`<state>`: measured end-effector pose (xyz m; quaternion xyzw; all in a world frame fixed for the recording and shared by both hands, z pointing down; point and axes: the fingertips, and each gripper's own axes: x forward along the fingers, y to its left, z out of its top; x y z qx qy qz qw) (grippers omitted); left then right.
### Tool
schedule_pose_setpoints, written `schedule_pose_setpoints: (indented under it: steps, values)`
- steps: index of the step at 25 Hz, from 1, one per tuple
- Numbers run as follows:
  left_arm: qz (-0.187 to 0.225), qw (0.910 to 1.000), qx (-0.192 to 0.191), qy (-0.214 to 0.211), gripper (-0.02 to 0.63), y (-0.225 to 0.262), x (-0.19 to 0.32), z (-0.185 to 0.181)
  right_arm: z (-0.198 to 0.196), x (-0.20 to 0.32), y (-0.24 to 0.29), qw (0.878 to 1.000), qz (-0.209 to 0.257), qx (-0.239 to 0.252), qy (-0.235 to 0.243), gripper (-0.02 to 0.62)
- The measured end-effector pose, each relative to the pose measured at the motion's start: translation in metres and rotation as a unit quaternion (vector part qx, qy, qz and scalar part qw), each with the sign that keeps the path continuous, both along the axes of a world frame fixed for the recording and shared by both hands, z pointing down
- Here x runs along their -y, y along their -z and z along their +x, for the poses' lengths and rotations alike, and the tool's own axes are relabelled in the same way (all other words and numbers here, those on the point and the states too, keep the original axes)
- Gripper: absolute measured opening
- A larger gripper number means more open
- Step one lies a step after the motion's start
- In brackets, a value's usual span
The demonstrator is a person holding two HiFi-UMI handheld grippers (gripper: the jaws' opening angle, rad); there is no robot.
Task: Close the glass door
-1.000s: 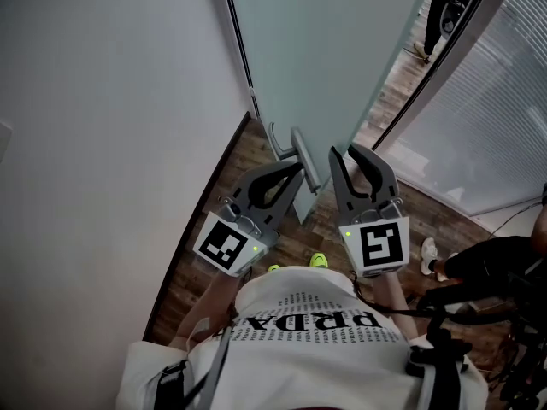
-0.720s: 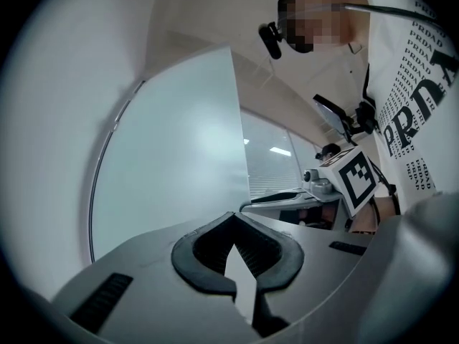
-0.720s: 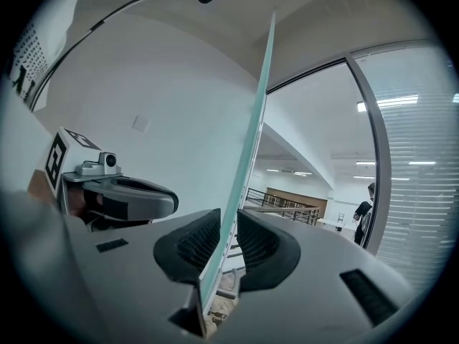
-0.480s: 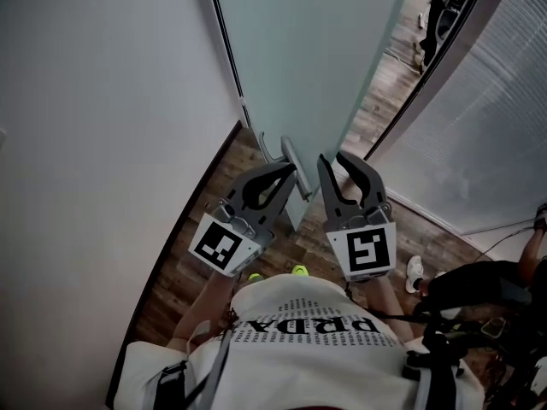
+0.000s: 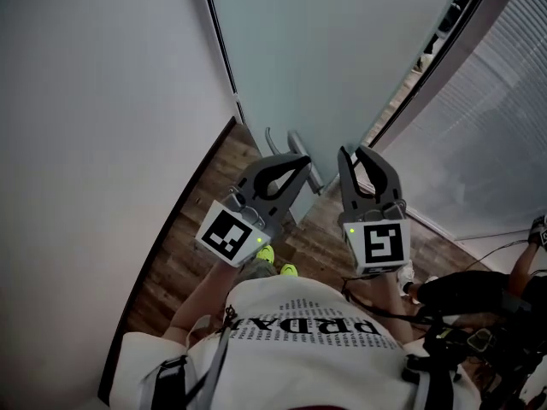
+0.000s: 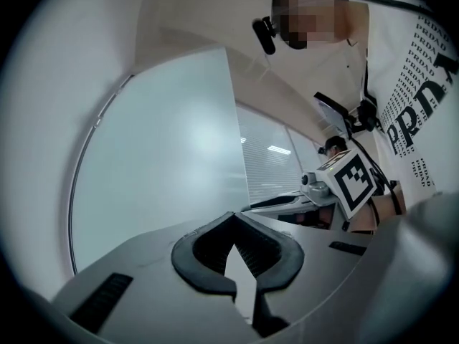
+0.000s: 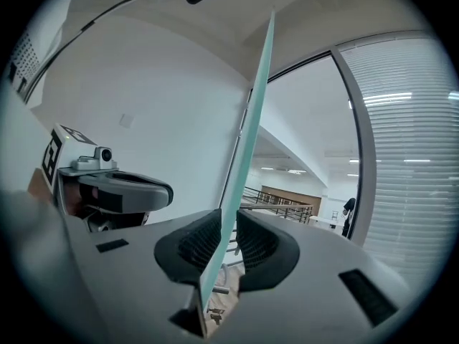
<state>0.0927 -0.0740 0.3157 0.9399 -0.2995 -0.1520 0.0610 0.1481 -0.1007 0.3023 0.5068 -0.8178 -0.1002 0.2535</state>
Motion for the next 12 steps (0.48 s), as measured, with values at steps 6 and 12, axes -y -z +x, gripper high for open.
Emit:
schedule_pose_setpoints:
  steps: [6, 12]
  values:
    - [0.008, 0.9992, 0.015, -0.035, -0.003, 0.004, -0.004, 0.001, 0.025, -0.005, 0.010, 0.998, 0.015, 0.013, -0.051, 0.058]
    - [0.016, 0.9984, 0.020, -0.051, -0.003, 0.007, -0.004, 0.002, 0.034, -0.006, 0.018, 0.997, 0.027, 0.021, -0.072, 0.058]
